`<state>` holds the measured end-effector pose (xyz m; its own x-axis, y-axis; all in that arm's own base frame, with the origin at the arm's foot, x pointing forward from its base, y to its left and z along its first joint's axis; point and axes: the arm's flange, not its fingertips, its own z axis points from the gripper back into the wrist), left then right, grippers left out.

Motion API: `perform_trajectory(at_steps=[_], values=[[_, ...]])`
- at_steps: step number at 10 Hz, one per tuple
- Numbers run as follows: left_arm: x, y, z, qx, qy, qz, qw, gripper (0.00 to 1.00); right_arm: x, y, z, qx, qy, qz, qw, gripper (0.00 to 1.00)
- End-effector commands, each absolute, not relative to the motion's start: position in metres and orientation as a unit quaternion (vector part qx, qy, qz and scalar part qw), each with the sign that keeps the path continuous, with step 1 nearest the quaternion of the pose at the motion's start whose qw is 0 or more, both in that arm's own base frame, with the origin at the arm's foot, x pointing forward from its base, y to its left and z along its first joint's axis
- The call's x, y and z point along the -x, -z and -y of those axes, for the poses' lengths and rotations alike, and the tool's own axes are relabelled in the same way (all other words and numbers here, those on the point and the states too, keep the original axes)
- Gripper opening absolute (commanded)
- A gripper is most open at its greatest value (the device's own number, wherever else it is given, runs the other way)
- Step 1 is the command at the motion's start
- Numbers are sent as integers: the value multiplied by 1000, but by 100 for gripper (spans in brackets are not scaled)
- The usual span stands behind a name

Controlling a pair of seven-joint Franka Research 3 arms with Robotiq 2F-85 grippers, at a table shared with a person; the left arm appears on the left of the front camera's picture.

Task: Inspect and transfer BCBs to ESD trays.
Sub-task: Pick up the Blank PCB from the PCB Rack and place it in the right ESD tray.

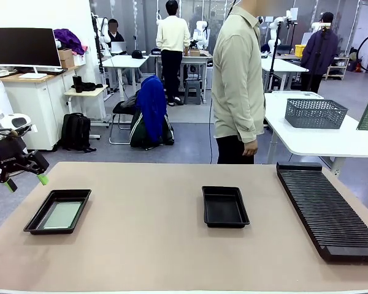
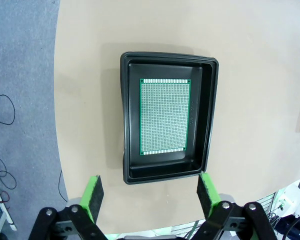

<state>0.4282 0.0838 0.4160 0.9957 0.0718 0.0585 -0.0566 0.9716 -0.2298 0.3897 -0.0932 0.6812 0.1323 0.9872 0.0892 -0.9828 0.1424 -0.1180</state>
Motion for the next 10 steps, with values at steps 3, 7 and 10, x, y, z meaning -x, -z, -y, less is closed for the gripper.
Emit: perform_trajectory(at_steps=[3, 7, 10], values=[[-430, -415, -85, 118, -26, 40, 992, 100, -399, -679, 92, -9, -624, 89, 777, 2], [-430, -415, -85, 118, -26, 40, 992, 100, -419, -656, 72, -61, -527, 118, 839, 2], [-430, -415, -85, 118, -26, 40, 992, 100, -427, -633, 58, -130, -424, 123, 888, 2]])
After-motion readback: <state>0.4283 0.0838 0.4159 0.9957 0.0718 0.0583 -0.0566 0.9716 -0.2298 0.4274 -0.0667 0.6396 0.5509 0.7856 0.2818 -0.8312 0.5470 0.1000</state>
